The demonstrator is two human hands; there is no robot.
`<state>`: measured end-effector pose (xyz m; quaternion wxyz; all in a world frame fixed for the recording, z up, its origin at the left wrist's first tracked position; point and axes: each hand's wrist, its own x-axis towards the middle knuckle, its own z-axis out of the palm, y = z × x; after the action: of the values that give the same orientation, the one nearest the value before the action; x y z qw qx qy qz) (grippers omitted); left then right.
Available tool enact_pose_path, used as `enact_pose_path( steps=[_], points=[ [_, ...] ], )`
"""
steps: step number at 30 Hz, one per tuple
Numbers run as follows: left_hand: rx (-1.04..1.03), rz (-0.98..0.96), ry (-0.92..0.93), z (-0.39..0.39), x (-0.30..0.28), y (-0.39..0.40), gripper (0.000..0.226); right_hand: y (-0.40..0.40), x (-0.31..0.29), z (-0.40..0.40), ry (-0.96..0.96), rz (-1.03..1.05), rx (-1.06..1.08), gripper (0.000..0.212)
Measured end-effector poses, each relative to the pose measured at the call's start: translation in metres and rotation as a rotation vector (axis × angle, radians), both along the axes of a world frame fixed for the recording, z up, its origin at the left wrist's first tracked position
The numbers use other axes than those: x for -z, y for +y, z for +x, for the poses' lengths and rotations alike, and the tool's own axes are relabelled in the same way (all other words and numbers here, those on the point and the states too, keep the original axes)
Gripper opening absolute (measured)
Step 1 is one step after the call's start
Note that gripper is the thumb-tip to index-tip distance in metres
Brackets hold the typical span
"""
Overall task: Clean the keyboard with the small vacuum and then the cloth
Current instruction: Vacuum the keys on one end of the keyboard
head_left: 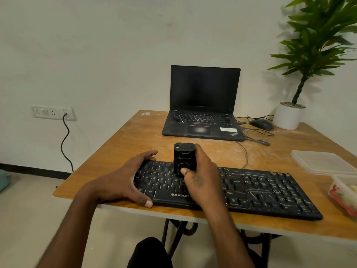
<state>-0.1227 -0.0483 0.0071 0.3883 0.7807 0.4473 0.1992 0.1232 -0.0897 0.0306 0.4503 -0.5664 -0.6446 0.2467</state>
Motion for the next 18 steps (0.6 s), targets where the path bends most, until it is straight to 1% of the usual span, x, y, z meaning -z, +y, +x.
enact_pose_path(
  steps=[4,8,10,15,18],
  points=[
    [-0.002,0.002,0.002,0.000,-0.001,-0.001,0.130,-0.007,-0.002,0.024,0.088,-0.038,-0.023,0.051],
    [-0.006,0.005,0.001,0.000,0.000,-0.001,0.130,-0.016,-0.006,0.043,0.071,-0.046,-0.011,0.047],
    [-0.002,0.001,0.001,0.000,0.001,-0.001,0.130,-0.014,-0.007,0.035,0.049,-0.043,0.000,0.047],
    [0.004,0.003,0.010,0.001,-0.001,-0.001,0.129,-0.011,-0.005,0.002,-0.038,-0.014,-0.079,0.048],
    [0.004,0.001,0.008,0.000,-0.001,-0.001,0.129,-0.013,-0.008,0.016,0.018,-0.067,-0.083,0.051]
  ],
)
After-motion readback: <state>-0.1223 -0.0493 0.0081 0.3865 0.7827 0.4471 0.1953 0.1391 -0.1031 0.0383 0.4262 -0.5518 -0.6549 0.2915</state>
